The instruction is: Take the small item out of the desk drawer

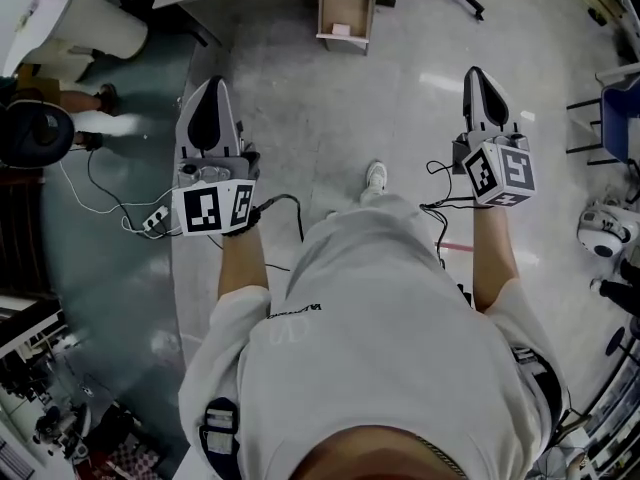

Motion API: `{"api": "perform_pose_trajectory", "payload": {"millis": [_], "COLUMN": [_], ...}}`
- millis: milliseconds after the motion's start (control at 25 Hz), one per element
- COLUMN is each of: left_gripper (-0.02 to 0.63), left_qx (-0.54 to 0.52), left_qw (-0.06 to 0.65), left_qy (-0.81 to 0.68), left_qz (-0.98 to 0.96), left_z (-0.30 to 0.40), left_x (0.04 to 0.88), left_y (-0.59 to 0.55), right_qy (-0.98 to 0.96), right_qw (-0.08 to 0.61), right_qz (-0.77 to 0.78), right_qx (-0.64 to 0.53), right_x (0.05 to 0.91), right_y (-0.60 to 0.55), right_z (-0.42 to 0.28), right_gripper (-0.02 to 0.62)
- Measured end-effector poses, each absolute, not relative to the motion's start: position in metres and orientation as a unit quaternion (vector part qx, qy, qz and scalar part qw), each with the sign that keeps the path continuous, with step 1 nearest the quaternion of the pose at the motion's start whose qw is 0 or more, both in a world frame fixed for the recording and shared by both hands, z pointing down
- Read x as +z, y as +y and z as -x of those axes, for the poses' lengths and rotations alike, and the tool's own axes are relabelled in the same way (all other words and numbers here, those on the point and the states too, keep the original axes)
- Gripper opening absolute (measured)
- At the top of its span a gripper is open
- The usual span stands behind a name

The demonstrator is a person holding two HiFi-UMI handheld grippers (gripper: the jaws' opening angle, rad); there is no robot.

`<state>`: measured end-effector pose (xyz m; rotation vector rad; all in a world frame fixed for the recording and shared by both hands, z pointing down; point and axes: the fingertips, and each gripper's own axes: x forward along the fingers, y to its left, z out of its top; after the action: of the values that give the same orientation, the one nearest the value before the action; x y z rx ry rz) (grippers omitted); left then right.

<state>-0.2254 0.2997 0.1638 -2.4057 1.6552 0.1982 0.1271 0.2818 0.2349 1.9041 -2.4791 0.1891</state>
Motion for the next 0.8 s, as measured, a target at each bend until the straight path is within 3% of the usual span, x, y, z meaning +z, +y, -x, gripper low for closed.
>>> {"api": "perform_pose_trajectory", "payload": {"millis": [400, 800], "left_gripper": [0.0, 0.0], "left_qx": [0.058, 0.03], "left_qw": [0.088, 0.079], "left_qy": [0.585, 0.593], "left_qz": [0.804, 0.801], "left_z": [0.151, 0.137], "left_x": [0.178, 0.193], "left_y": [0.215, 0.181], "right_qy": [-0.831, -0.839], "right_qw": [0.007, 0.004], "right_qz": [-0.548, -0.53], "right_qx": [0.094, 0.12], "right_x": [0.267, 0.286], "right_y": [0.171, 0.135], "right_z": [-0.167, -0.169], "right_gripper": [-0.002, -0.002]}}
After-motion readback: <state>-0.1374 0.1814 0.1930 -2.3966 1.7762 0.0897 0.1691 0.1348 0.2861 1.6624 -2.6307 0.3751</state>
